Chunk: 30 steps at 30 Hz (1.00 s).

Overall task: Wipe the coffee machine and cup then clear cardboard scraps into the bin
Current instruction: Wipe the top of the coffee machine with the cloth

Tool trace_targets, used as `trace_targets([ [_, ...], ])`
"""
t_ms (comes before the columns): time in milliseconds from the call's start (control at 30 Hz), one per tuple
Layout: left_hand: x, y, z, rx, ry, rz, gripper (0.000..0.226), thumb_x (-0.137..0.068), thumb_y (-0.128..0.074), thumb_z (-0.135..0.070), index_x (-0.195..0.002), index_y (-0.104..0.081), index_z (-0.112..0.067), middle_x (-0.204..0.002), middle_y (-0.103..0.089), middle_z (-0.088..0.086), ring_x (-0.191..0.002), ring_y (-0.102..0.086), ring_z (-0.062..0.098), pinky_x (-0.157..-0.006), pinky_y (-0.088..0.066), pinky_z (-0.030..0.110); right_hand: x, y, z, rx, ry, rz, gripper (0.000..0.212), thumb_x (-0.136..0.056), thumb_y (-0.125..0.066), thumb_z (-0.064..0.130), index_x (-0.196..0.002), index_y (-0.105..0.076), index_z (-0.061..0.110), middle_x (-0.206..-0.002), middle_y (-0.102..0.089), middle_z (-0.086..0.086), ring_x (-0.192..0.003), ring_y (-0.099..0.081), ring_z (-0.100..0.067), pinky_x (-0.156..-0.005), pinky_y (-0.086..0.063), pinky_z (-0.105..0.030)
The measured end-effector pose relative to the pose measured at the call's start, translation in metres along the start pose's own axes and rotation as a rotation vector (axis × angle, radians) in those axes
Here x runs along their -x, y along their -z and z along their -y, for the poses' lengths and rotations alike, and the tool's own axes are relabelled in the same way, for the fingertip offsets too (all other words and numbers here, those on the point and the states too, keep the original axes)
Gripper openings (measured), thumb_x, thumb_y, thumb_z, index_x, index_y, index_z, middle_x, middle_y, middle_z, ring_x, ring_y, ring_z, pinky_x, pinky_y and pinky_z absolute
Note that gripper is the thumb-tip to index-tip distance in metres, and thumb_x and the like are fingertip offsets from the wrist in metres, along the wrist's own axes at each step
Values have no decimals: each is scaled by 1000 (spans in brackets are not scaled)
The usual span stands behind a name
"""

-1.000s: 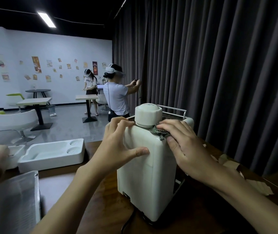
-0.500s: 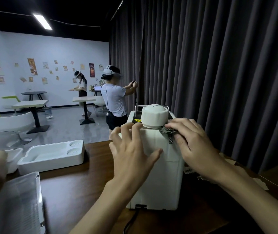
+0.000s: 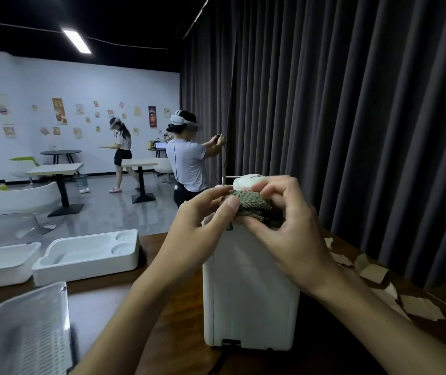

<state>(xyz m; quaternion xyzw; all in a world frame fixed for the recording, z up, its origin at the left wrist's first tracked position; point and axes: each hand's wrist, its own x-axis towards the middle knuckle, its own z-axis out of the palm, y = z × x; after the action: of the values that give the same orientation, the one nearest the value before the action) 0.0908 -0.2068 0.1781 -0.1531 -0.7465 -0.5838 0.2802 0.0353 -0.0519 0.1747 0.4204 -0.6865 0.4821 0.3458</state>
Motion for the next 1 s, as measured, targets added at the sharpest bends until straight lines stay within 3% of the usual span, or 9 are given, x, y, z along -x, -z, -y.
trace_targets([
  [133, -4, 3, -4, 112, -10, 15, 27, -93, -65, -20, -120, -68, -19, -108, -76, -6, -104, -70, 7, -83, -52, 15, -9, -12, -4, -33, 20, -2, 27, -78, -79, 17, -89, -56, 7, -117, -53, 0, -113, -57, -23, -89, -51, -47],
  [200, -7, 4, -3, 106, -30, -81, 24, -94, -67, -9, -116, -71, -17, -102, -78, -3, -98, -73, 9, -79, -54, 16, -11, -14, -7, -24, 19, 77, 25, -77, -80, 8, -93, -61, 5, -121, -51, -2, -118, -54, -17, -96, -50, -35],
  [300, -19, 8, 7, -51, -44, -311, 28, -89, -71, -6, -115, -72, -16, -94, -78, -6, -91, -72, 2, -77, -56, 16, -11, -9, -13, 114, 100, 213, 29, -84, -75, 17, -111, -67, 13, -130, -50, 0, -121, -46, -5, -101, -38, -14],
  [433, -50, 21, 26, -357, -74, -452, 38, -87, -67, -4, -123, -66, -18, -105, -70, -6, -93, -67, 4, -79, -53, 13, -15, 8, -30, 355, 9, 53, 37, -83, -63, 34, -117, -65, 20, -125, -54, 5, -117, -50, -18, -99, -35, -35],
  [567, -83, 21, 40, -589, 14, -194, 33, -92, -66, -9, -123, -65, -18, -120, -53, -2, -90, -55, 6, -74, -50, 7, -16, 16, -49, 411, -146, 185, 50, -81, -57, 47, -129, -53, 32, -127, -48, 13, -121, -43, -12, -97, -29, -33],
  [700, -96, 28, 46, -444, 168, 192, 26, -101, -55, -30, -120, -71, -23, -83, -74, -15, -77, -68, 0, -64, -53, 13, -12, 24, -63, 194, -180, 305, 58, -79, -60, 51, -134, -42, 46, -137, -32, 28, -130, -32, 5, -103, -24, -13],
  [767, -98, 33, 45, -440, 129, 265, 27, -102, -53, -26, -121, -72, -24, -87, -76, -14, -82, -71, 3, -71, -56, 17, -13, 27, -66, 81, -192, 346, 62, -78, -66, 49, -135, -42, 43, -140, -31, 26, -133, -28, 9, -100, -21, -1],
  [867, -96, 36, 46, -522, -16, 313, 24, -97, -61, -14, -112, -75, -28, -88, -74, -23, -84, -69, -2, -72, -50, 12, -14, 30, -69, 26, -206, 380, 69, -76, -70, 50, -138, -40, 42, -141, -31, 24, -136, -29, 6, -104, -22, -8],
  [1000, -89, 49, 50, -528, -54, 303, 20, -91, -72, -23, -107, -70, -35, -87, -70, -25, -82, -68, -4, -67, -51, 12, -13, 31, -69, 34, -208, 385, 71, -75, -70, 50, -138, -38, 45, -141, -30, 26, -136, -31, 1, -111, -26, -27],
])
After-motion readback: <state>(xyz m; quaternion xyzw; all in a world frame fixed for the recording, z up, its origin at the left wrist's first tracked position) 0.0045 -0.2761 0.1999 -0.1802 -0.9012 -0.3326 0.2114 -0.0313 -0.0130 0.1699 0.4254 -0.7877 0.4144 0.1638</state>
